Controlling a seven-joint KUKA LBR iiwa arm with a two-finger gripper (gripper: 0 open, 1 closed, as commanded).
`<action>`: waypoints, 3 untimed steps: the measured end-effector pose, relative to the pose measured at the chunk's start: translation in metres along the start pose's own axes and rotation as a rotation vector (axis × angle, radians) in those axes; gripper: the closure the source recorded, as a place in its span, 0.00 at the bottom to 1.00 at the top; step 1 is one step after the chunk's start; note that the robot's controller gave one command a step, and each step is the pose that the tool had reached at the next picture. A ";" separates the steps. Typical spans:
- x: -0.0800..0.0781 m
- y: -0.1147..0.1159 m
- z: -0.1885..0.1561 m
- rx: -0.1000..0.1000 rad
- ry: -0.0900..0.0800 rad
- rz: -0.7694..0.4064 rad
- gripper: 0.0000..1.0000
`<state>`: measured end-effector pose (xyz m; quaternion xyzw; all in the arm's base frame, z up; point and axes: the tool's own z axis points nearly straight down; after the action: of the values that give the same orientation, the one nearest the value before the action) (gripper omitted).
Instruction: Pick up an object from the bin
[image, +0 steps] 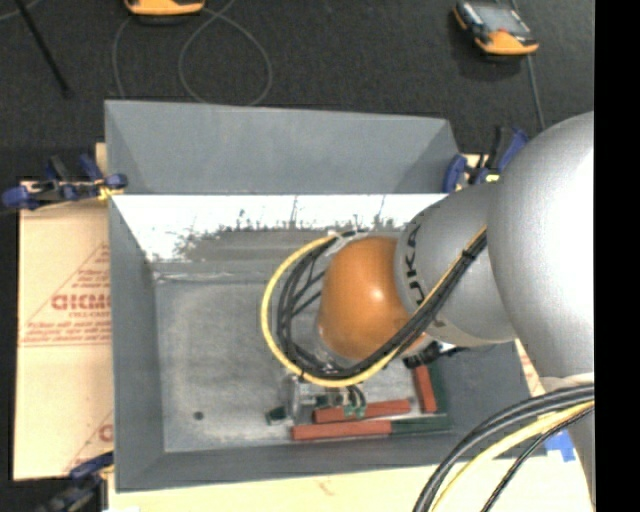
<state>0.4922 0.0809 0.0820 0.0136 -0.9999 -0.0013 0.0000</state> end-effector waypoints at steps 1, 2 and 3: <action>-0.019 -0.014 -0.189 0.000 -0.013 0.004 1.00; 0.022 -0.022 -0.110 0.002 0.007 0.068 1.00; 0.019 -0.022 -0.114 0.001 -0.003 0.067 0.00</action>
Offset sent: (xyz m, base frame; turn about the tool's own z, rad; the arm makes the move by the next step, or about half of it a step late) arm 0.0168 -0.0145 0.1831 0.0019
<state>0.4735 0.0581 0.1959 -0.0199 -0.9998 -0.0007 -0.0013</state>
